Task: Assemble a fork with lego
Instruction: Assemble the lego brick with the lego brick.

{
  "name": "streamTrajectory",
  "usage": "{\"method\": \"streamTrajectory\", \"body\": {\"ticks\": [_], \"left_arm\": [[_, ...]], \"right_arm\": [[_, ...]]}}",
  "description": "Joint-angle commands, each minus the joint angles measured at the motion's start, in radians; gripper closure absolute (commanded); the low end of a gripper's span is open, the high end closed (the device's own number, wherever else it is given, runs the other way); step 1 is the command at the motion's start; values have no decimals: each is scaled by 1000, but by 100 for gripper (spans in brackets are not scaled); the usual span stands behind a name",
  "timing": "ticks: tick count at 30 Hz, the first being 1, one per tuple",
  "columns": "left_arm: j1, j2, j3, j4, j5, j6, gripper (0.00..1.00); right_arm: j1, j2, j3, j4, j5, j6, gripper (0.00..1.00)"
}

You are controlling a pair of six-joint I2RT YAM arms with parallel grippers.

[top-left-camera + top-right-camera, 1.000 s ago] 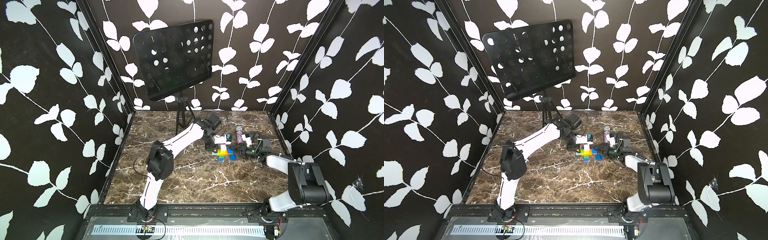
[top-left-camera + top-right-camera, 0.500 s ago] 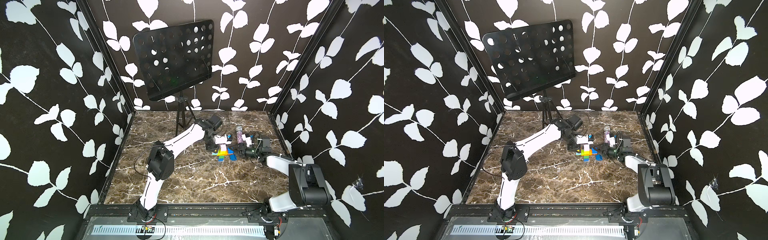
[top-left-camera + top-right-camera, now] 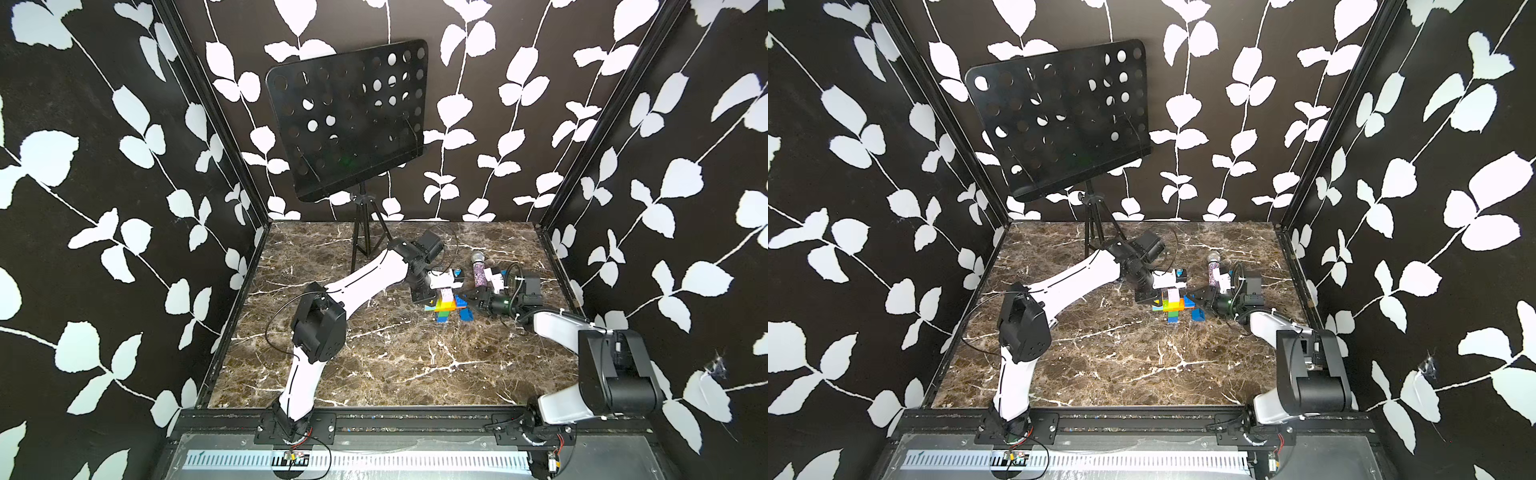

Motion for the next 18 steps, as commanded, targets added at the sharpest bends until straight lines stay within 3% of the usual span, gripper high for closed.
{"method": "streamTrajectory", "body": {"ticks": [1, 7, 18], "left_arm": [[1, 48, -31, -90, -21, 13, 100], [0, 11, -11, -39, -41, 6, 99], [0, -23, -7, 19, -26, -22, 70]], "right_arm": [[4, -14, -14, -48, 36, -8, 51], [4, -32, 18, -73, 21, -14, 47], [4, -85, 37, -107, 11, -40, 29]]}}
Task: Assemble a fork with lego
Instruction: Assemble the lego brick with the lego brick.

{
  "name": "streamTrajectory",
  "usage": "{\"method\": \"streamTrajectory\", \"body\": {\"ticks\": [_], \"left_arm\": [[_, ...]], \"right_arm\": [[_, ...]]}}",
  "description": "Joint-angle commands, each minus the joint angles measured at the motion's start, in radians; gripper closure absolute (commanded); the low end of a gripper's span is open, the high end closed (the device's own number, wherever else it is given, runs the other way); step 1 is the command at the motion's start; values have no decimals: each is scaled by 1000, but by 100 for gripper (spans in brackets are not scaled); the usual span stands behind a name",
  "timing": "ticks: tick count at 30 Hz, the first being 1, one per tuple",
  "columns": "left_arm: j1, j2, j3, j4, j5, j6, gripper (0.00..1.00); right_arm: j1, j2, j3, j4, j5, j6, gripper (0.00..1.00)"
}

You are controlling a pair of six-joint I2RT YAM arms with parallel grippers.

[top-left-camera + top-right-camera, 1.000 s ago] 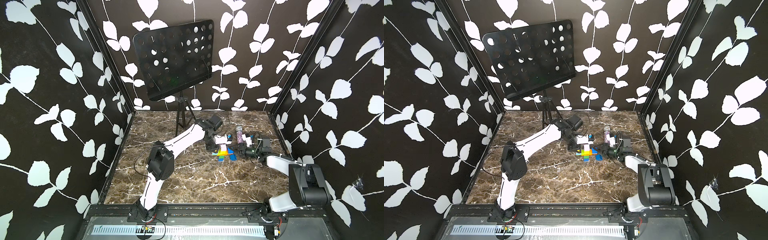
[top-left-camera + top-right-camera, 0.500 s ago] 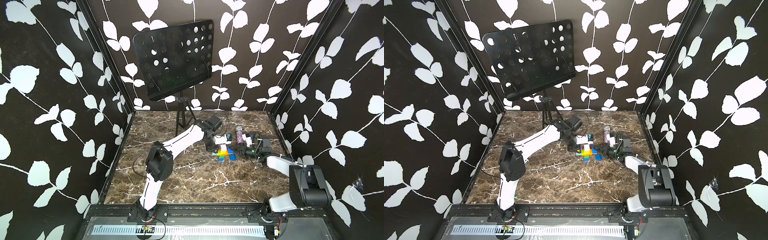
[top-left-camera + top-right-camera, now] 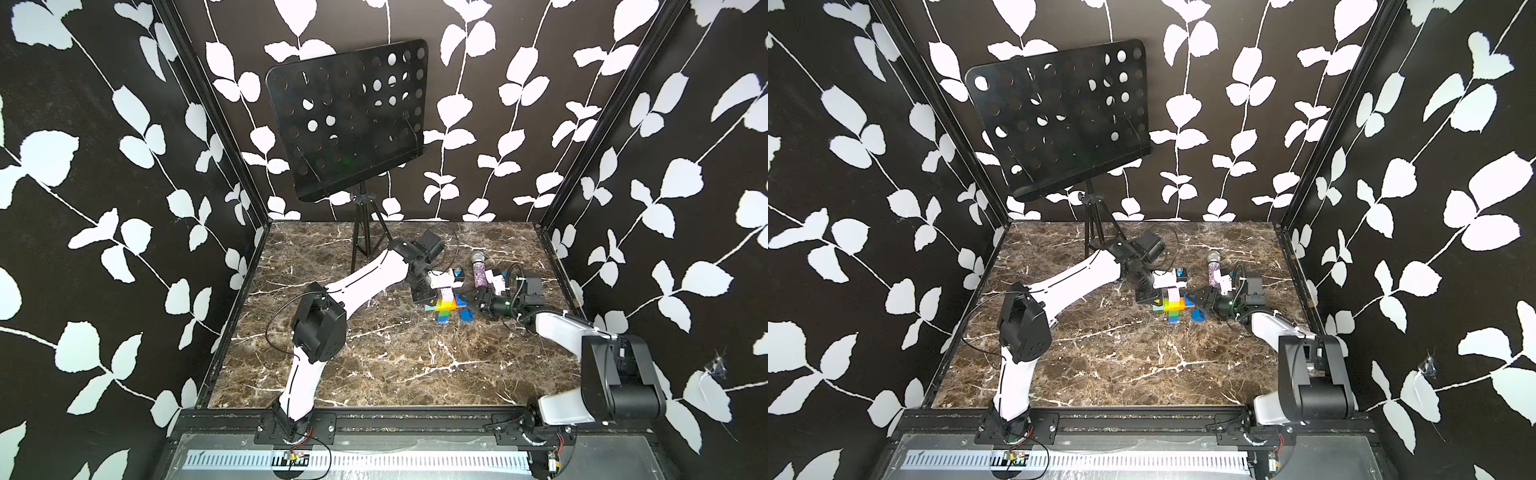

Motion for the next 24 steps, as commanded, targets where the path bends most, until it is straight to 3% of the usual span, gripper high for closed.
{"method": "streamTrajectory", "body": {"ticks": [1, 9, 17, 24], "left_arm": [[0, -27, -12, 14, -20, -14, 66], [-2, -53, -20, 2, -9, -12, 48], [-2, -81, -11, -14, -30, -17, 39], [8, -222, -111, 95, -106, -97, 35]], "right_arm": [[4, -37, 36, -22, -5, -20, 28], [-3, -55, 42, -76, 8, -51, 25], [-30, -77, 34, -155, 35, -112, 23], [-39, -180, 30, -385, 253, -234, 25]]}}
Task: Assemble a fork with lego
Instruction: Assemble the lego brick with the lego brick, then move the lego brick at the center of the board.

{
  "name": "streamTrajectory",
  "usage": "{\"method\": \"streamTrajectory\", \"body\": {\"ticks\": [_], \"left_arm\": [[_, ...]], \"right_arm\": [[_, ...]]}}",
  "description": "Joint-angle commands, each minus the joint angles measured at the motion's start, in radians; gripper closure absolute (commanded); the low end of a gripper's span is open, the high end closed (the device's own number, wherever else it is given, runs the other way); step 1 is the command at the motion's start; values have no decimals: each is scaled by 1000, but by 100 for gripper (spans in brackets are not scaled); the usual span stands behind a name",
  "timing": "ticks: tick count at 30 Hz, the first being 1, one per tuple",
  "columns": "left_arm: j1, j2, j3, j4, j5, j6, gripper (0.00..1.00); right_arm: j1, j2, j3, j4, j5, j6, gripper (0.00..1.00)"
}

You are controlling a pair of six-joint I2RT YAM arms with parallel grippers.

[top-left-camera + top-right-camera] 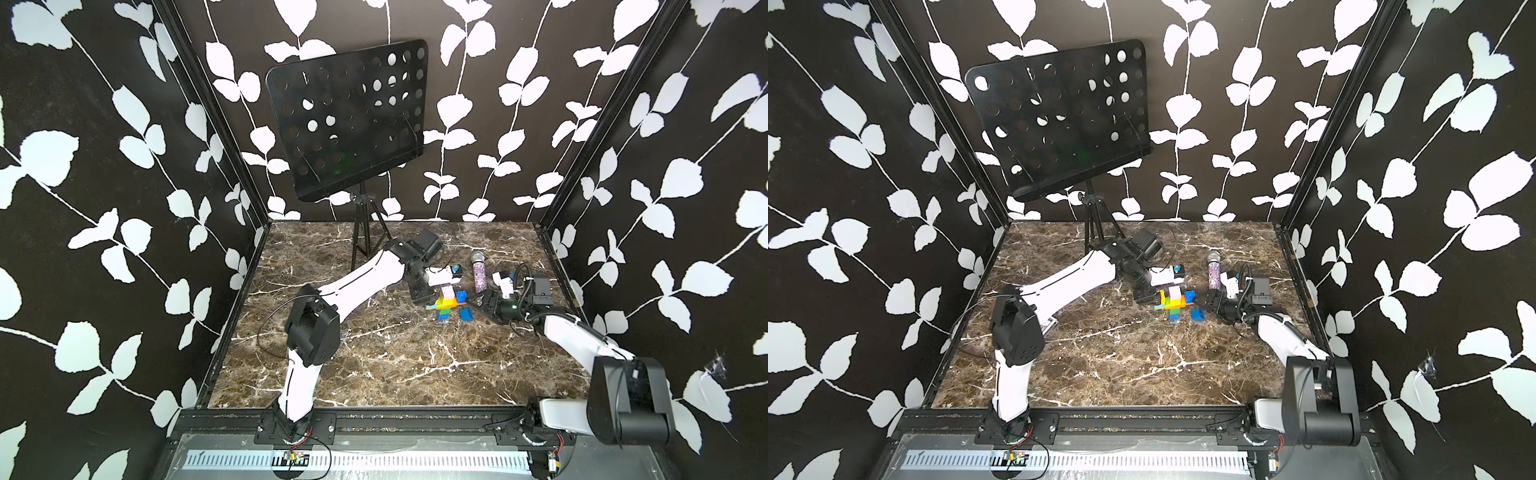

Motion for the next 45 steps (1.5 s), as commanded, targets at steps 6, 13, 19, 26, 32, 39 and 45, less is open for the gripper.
{"method": "streamTrajectory", "body": {"ticks": [6, 13, 19, 26, 32, 39, 45], "left_arm": [[40, -314, -294, 200, -68, -216, 35], [84, -598, -740, 575, -106, -428, 35], [109, -698, -909, 645, -103, -518, 35], [110, -700, -934, 635, -88, -528, 35], [111, -700, -942, 629, -102, -542, 36], [111, -691, -943, 632, -103, -563, 37], [111, -655, -929, 622, -72, -592, 39]], "right_arm": [[16, -45, -43, -90, 220, -7, 30], [108, 50, -61, 31, 330, 94, 30], [125, 136, -59, 122, 426, 120, 31], [126, 281, 18, 228, 427, 146, 32], [144, 374, 64, 193, 404, 117, 46], [151, 279, -70, 145, 397, 79, 63], [187, 191, -151, 117, 383, 82, 68]]}}
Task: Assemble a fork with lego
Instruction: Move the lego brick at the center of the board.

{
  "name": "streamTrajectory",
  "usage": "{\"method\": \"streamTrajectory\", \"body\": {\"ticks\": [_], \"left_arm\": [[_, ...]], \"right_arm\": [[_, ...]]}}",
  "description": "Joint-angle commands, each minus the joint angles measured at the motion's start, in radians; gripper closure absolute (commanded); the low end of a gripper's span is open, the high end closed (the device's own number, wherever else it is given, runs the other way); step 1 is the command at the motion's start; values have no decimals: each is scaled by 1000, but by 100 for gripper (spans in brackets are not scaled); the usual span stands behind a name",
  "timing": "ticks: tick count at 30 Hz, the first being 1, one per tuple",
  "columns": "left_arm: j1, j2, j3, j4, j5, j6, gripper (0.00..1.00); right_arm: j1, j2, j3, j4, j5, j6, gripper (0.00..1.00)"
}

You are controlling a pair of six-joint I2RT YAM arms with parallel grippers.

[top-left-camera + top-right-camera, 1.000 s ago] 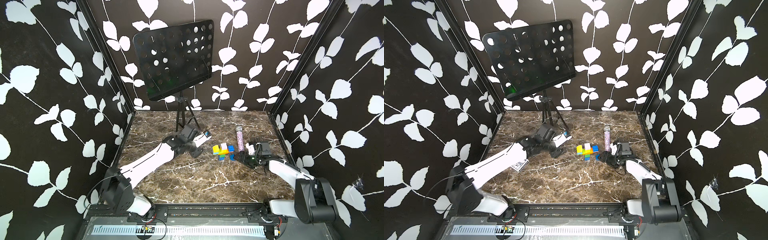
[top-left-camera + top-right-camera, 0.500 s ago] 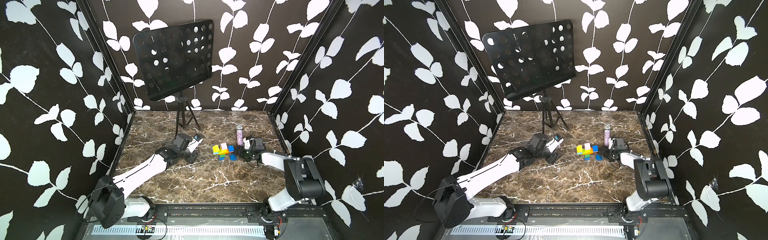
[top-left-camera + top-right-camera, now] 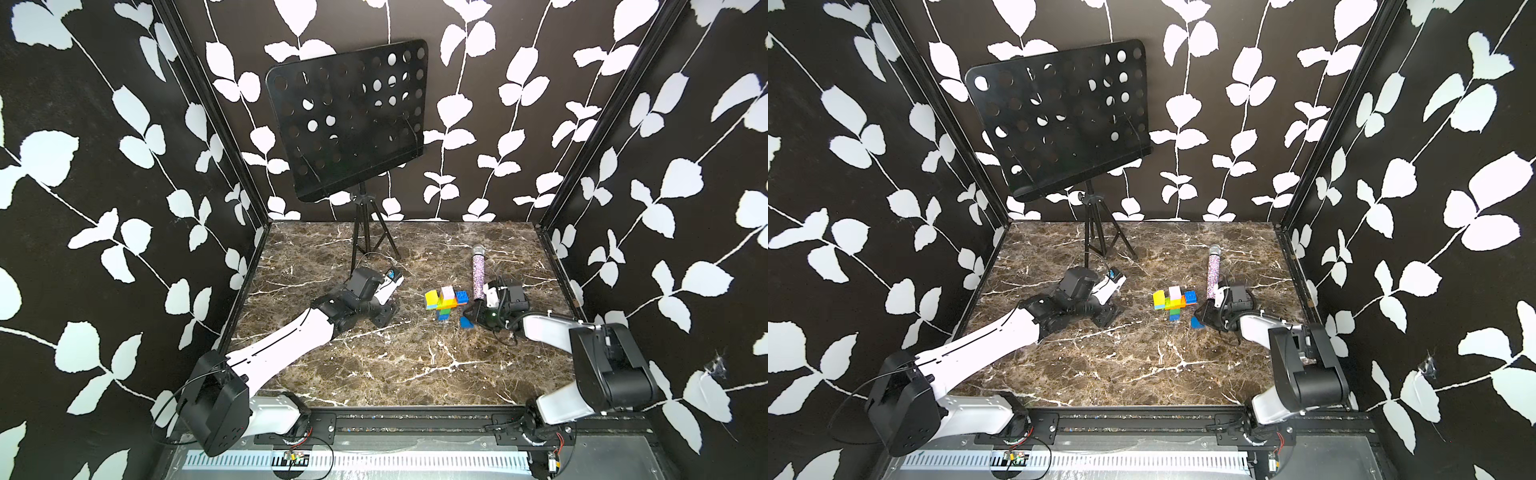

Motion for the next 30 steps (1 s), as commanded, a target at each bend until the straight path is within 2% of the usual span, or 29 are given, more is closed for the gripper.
{"method": "streamTrajectory", "body": {"ticks": [1, 5, 10, 15, 19, 21, 26, 30], "left_arm": [[4, 9, 1, 6, 29, -40, 39], [4, 1, -27, 28, 46, -118, 41], [4, -22, -95, 60, 100, -245, 46], [4, -62, -194, 146, 116, -398, 49], [3, -73, -244, 216, 124, -439, 51], [3, -76, -255, 218, 115, -447, 52], [4, -76, -266, 192, 139, -453, 52], [4, -75, -269, 186, 144, -445, 52]], "right_arm": [[28, -27, -69, -128, 15, 7, 68], [73, -159, -134, -170, 45, 76, 68], [166, -340, -185, -276, 62, 152, 59], [173, -511, -165, -460, 140, 100, 50], [183, -469, -143, -489, 156, 46, 45], [191, -447, -142, -444, 155, 22, 46], [196, -390, -67, -462, 153, -199, 53], [197, -344, -45, -413, 99, -270, 49]]}}
